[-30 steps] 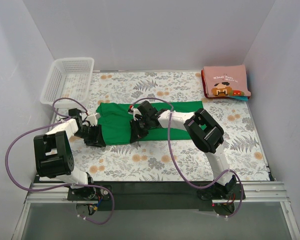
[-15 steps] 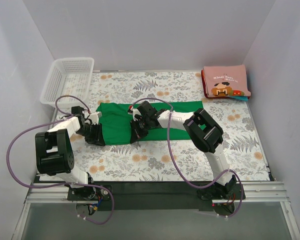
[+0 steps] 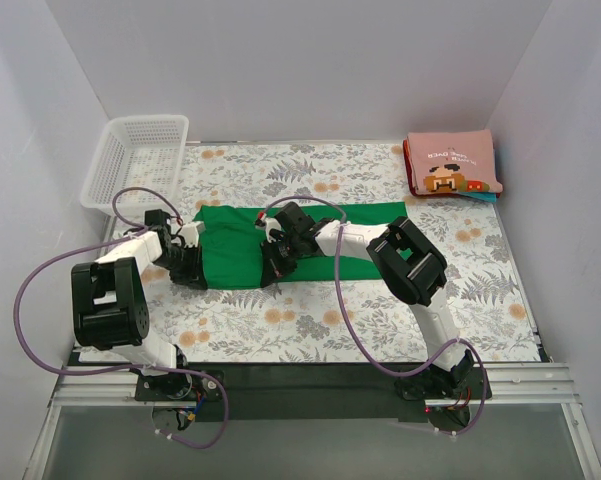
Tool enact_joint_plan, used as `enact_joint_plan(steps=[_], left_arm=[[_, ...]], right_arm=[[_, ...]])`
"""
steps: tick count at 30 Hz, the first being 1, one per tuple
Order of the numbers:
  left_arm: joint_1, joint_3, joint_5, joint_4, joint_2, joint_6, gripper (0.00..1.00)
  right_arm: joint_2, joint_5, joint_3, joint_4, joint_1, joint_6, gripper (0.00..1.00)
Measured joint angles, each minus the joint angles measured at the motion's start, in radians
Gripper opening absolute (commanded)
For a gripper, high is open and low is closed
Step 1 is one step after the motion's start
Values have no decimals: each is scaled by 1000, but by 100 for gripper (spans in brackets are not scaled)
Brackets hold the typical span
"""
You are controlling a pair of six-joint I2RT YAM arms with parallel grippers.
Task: Fold and stack the t-shirts
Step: Fold the tshirt
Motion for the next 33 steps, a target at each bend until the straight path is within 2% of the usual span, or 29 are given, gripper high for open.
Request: enact_joint_plan(steps=[3,9,16,25,33], left_arm=[[-3,40,-5,-43,-14,2,0],[-3,235,19,-75,10,-13,0],[-3,380,62,-36,181,-63,0],[-5,441,75,48,249,-118,0],[-6,486,82,103,295,-138,0]], right_arm=[[0,-6,3,-3,-7,-8,1],[0,-26,92,-13,-42,-10,1],[35,-49,223,-3,-123,-2,1],[153,-72,249,3,-146,20,1],[158,-75,277,29,-156,25,1]])
